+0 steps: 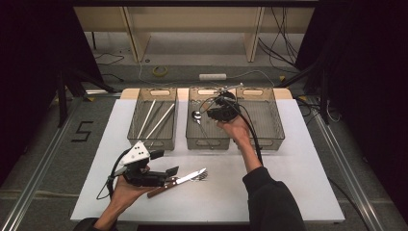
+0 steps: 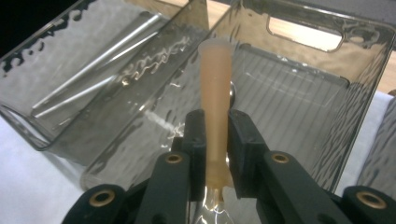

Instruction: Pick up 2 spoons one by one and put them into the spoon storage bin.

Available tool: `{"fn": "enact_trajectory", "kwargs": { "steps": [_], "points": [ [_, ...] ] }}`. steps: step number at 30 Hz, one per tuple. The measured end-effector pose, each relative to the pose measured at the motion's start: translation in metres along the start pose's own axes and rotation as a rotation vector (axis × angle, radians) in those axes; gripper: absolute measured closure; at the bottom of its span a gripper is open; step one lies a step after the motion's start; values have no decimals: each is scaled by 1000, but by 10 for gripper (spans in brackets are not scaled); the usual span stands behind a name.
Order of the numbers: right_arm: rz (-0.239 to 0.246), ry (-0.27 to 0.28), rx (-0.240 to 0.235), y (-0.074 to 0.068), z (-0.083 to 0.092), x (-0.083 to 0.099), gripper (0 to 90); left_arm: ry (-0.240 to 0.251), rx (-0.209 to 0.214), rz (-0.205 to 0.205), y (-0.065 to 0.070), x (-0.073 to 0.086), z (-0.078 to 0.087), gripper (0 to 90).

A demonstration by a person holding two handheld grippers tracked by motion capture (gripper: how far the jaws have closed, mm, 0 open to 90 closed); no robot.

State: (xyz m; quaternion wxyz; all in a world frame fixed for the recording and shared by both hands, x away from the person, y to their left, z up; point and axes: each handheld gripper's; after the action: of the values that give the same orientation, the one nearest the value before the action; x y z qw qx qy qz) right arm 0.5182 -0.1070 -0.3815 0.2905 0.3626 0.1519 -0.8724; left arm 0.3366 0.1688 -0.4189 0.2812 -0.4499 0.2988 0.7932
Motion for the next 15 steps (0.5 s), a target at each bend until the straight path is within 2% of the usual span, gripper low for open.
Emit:
{"fn": "enact_trajectory", "kwargs": {
  "steps": [4, 15],
  "points": [
    [-15, -11, 3, 1, -7, 2, 789, -1, 2, 1, 0, 0, 0, 184],
    [-18, -40, 11, -1, -20, 5, 788, -2, 3, -1, 0, 0, 0, 184]
  ]
}}
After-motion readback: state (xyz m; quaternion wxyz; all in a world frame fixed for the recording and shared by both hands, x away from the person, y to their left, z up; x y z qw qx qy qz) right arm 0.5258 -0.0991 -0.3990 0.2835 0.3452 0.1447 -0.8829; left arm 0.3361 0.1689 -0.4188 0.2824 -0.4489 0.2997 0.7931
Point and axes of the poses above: each handheld gripper's, and its own axes: z roughly backward along the jaws, x roughly out of its underside, y roughly to its right, and after that the axes turned 5 degrees about z, right-handed
